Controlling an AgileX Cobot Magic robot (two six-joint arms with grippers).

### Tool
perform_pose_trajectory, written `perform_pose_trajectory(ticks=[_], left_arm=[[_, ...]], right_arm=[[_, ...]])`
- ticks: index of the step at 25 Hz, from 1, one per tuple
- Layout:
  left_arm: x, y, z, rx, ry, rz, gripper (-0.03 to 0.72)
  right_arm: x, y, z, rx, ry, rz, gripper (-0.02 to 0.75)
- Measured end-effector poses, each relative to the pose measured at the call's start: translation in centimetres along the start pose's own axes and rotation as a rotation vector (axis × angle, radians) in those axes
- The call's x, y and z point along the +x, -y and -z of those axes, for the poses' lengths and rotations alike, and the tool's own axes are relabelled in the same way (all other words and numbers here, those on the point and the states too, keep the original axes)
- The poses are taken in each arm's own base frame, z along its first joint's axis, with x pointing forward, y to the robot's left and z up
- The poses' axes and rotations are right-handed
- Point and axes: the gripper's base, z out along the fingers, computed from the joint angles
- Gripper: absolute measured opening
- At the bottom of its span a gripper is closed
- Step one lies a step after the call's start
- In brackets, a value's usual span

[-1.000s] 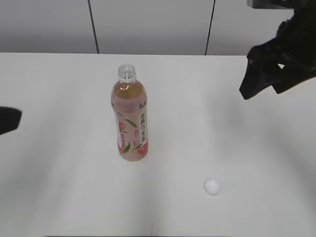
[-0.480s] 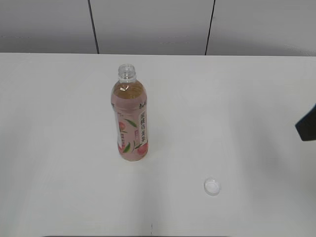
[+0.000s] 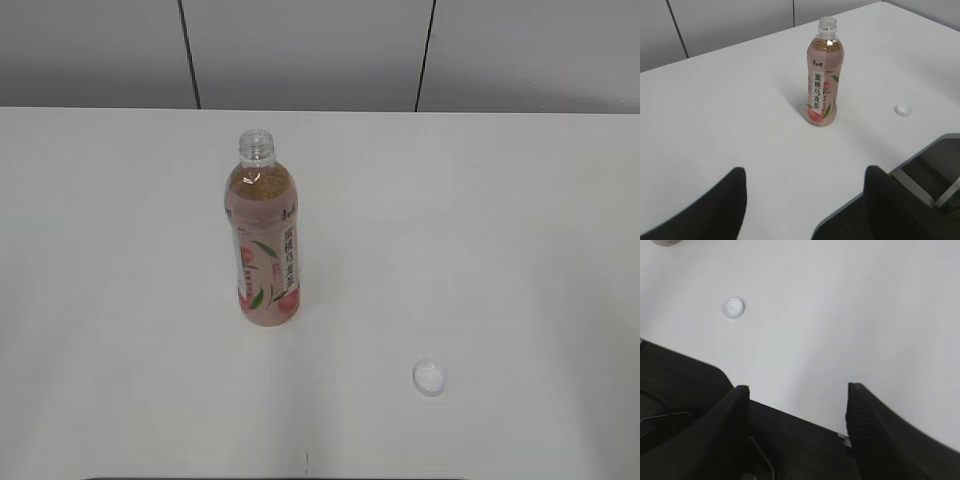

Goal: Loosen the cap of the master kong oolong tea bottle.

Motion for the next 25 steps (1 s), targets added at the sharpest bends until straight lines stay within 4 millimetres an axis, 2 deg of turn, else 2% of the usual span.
perform_pose_trajectory(ticks=[2,7,12,25], left_arm=[[0.0,0.1,0.0,0.006,0.001,-0.016,0.449],[0.1,0.1,-0.1,0.013,-0.003,-0.035,0.449],[0.1,0.1,-0.1,0.015,-0.003,-0.038,0.440],[0.0,0.1,0.0,0.018,0.001,-0.037,0.428]], right_arm=[[1.7,0.0,0.4,0.038,0.044,0.021,0.458],[4.1,-0.1,3.2,0.105,0.232,0.016,0.457],[6.9,-0.1,4.3,0.160,0.325,-0.024,0.456],[7.3,0.0,4.6,0.175,0.353,-0.049,0.455]])
